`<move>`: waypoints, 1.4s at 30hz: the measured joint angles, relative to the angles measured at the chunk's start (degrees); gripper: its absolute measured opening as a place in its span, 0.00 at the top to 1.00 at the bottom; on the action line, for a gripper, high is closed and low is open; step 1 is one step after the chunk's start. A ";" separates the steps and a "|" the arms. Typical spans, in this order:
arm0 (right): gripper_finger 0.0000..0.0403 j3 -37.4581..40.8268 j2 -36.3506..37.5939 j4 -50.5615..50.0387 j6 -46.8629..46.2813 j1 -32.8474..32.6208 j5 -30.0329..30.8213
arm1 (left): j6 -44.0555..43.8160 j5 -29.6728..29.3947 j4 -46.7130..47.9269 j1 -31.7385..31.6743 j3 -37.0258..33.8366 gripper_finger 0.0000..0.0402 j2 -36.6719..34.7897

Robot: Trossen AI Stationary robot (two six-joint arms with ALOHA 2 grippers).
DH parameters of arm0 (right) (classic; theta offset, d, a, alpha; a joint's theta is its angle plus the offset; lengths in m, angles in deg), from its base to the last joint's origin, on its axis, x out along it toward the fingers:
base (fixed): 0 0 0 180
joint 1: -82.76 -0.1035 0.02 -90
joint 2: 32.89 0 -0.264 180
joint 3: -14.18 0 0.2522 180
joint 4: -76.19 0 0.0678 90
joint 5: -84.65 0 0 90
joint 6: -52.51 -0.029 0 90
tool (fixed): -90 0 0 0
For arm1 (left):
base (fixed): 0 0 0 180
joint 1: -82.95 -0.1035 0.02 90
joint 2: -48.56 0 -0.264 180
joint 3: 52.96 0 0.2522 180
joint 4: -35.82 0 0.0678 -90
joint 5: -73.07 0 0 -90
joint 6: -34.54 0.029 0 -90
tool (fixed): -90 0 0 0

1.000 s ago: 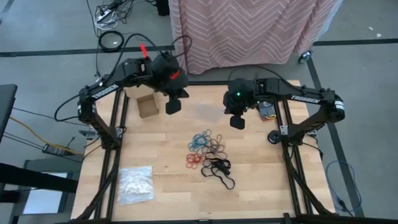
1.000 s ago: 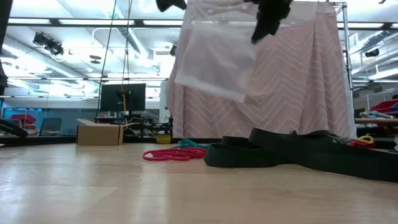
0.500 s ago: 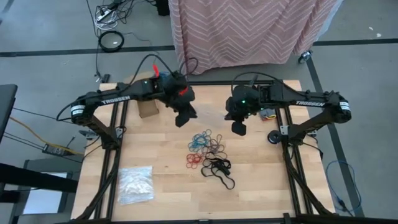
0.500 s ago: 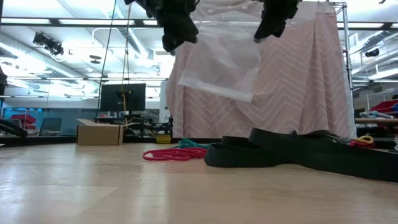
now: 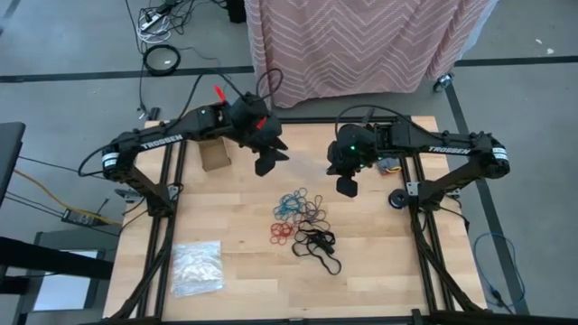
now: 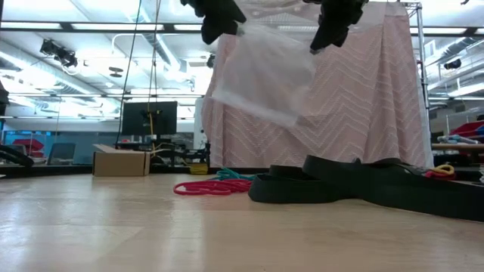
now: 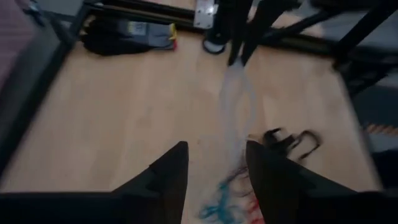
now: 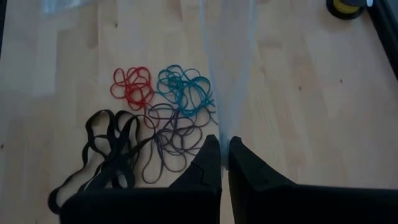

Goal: Sort rubber bands
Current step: Open the transparent zip bag

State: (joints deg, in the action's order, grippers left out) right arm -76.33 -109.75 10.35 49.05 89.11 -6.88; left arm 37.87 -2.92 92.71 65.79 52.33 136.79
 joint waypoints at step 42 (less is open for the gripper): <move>1.00 2.89 0.00 8.96 -2.99 1.66 -4.64 | -1.80 5.75 -14.20 5.22 -0.02 1.00 8.67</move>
State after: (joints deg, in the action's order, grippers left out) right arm -73.44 -109.75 19.31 46.06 90.77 -11.53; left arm 36.07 2.83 78.51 71.00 52.31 145.46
